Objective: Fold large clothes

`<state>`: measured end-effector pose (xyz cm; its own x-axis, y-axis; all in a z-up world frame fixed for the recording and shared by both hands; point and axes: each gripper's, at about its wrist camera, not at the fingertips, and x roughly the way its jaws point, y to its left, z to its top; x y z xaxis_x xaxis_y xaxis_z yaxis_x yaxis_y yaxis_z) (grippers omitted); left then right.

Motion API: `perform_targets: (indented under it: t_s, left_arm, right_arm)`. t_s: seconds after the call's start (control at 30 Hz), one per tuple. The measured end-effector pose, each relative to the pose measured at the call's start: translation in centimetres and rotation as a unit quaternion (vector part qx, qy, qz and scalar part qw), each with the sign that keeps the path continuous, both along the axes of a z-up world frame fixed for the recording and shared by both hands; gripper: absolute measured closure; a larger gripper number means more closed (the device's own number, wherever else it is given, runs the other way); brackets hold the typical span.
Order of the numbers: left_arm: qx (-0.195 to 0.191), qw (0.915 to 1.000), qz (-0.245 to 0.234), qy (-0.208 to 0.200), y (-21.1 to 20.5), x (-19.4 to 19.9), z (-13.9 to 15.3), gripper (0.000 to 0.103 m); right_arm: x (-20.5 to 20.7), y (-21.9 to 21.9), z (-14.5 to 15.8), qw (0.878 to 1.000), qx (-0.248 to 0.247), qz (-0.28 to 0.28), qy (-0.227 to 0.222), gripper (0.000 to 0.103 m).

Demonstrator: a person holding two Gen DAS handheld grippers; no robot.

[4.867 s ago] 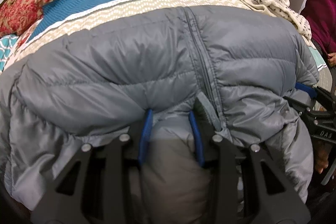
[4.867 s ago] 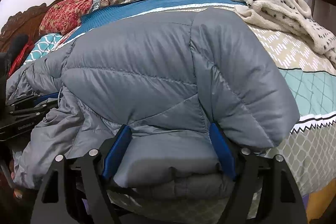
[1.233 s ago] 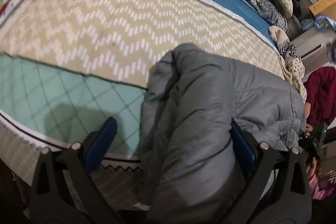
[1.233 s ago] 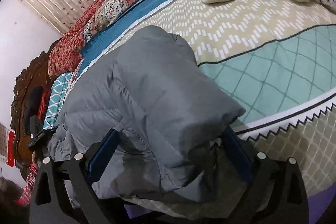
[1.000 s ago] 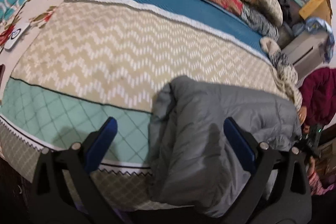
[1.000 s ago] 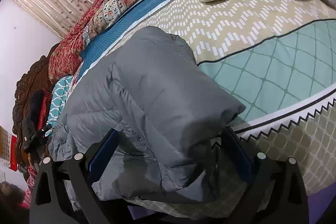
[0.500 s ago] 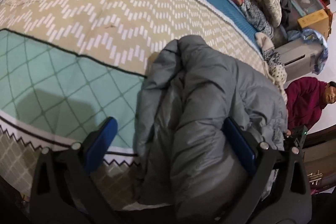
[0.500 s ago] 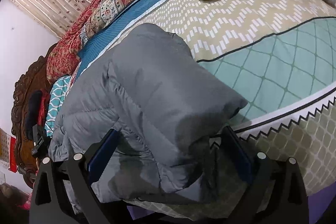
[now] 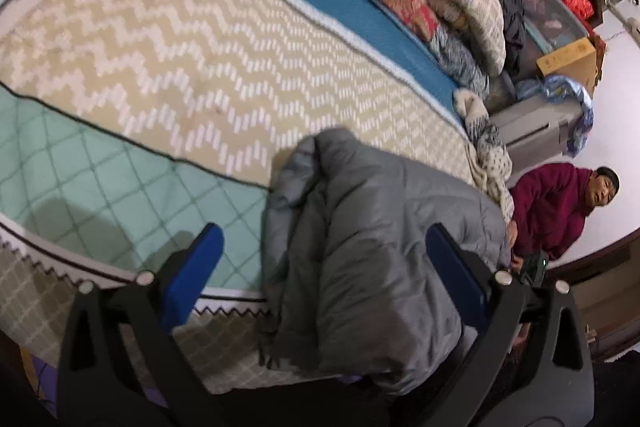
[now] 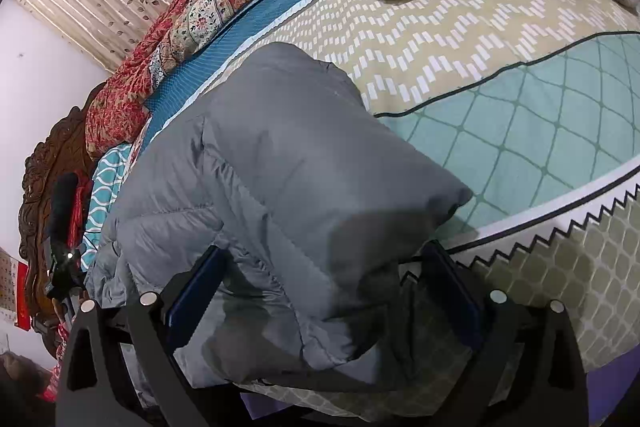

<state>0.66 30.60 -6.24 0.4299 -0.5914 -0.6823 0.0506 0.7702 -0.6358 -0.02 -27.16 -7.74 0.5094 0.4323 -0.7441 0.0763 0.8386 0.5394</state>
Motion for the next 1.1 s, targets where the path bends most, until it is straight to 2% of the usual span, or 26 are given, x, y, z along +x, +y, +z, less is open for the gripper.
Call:
perform_targets:
  t_s: [0.13, 0.23, 0.27, 0.4, 0.53, 0.63, 0.73, 0.87, 1.03, 1.1]
  left_arm:
    - [0.018, 0.9985, -0.05, 0.015, -2.0, 0.1, -1.7, 0.006]
    - [0.021, 0.9954, -0.079, 0.051, -4.1, 0.3, -4.7, 0.006]
    - [0.031, 0.9956, -0.078, 0.042, -4.3, 0.1, -4.9, 0.006]
    - [0.012, 0.9959, -0.08, 0.042, -4.4, -0.3, -4.6, 0.006]
    - [0.008, 0.9944, -0.1, 0.034, -4.8, -0.6, -3.6, 0.006]
    - [-0.003, 0.9928, -0.111, 0.045, -5.7, -0.4, -4.1, 0.006]
    - [-0.014, 0.9919, -0.118, 0.045, -7.2, -0.3, -4.6, 0.006]
    - [-0.03, 0.9928, -0.104, 0.052, -7.2, 0.1, -5.6, 0.006]
    - [-0.01, 0.9936, -0.1, 0.053, -7.5, 0.0, -5.5, 0.006]
    - [-0.003, 0.9949, -0.09, 0.045, -7.6, -0.3, -5.1, 0.02]
  right_arm:
    - [0.3, 0.0, -0.2, 1.0, -0.004, 0.002, 0.002, 0.004]
    - [0.5, 0.3, -0.1, 1.0, -0.01, 0.005, 0.009, 0.004]
    - [0.6, 0.3, -0.1, 1.0, -0.012, 0.005, 0.011, 0.004]
    - [0.8, 0.9, 0.6, 1.0, -0.005, 0.006, 0.014, 0.004]
    - [1.3, 1.7, 0.5, 0.999, 0.038, 0.026, 0.022, 0.004]
    - [1.7, 2.6, -0.1, 0.996, 0.069, 0.04, 0.035, 0.004]
    - [2.0, 3.2, -0.6, 0.997, 0.053, 0.042, 0.038, 0.004]
    - [2.2, 3.1, -0.7, 0.997, 0.058, 0.042, 0.038, 0.004]
    - [2.3, 3.4, -0.7, 0.997, 0.048, 0.038, 0.046, 0.004]
    - [2.5, 4.1, -0.4, 0.996, 0.048, 0.056, 0.047, 0.02]
